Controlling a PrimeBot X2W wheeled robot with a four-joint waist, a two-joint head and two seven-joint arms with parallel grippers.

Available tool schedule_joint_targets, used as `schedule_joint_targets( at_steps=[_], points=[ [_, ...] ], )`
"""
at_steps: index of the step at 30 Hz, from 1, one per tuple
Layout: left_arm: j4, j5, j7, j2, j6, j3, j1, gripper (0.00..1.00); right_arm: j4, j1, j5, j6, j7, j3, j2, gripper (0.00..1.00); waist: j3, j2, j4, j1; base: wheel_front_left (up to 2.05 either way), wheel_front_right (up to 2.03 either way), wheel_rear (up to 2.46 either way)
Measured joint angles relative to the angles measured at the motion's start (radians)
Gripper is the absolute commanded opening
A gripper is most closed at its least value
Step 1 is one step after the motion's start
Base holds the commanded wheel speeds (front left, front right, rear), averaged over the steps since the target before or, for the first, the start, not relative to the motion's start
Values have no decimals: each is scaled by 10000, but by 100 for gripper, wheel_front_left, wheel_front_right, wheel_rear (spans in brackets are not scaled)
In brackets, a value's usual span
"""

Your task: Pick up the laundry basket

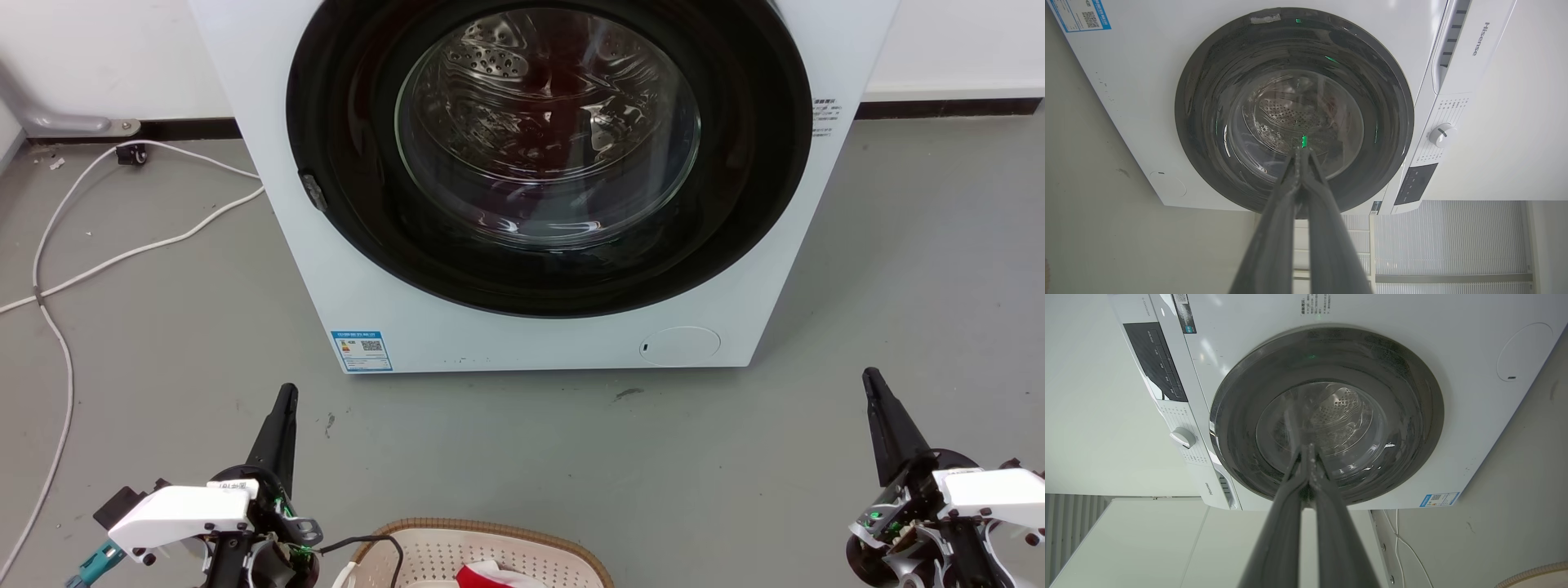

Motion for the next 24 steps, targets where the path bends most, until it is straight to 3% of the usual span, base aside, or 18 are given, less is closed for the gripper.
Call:
schedule_joint_targets(
  at_steps=[15,16,24],
  points=[
    [0,0,0,0,0,0,0,0,0,-1,0,0,0,-2,0,0,0,0,0,0,0,0,0],
    [17,2,-2,-4,2,-2,5,100,13,8,-2,0,0,0,2,100,0,0,0,0,0,0,0],
    [217,-23,-209,-35,13,-278,192,100,132,283,-63,0,-270,213,19,100,7,0,-6,-1,0,0,0]
  ],
)
